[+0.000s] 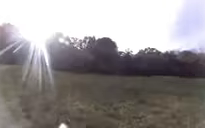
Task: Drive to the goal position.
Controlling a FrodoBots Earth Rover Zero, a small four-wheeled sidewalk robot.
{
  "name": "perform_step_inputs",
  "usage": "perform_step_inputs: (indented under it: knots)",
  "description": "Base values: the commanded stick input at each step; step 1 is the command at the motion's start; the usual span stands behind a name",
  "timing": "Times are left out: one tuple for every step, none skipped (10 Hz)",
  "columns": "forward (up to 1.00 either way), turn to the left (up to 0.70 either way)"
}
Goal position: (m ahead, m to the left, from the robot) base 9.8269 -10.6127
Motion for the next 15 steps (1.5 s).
perform_step_inputs:
  knots:
    - [0.85,-0.20]
    - [0.85,-0.08]
    - [0.64,0.00]
    - [0.07,0.00]
    - [0.00,0.00]
    - [0.00,0.00]
    - [0.00,0.00]
    - [0.00,0.00]
    - [0.00,0.00]
    - [0.00,0.00]
    - [0.00,0.00]
    - [0.00,0.00]
    - [0.00,0.00]
    - [0.55,0.00]
    - [0.85,0.00]
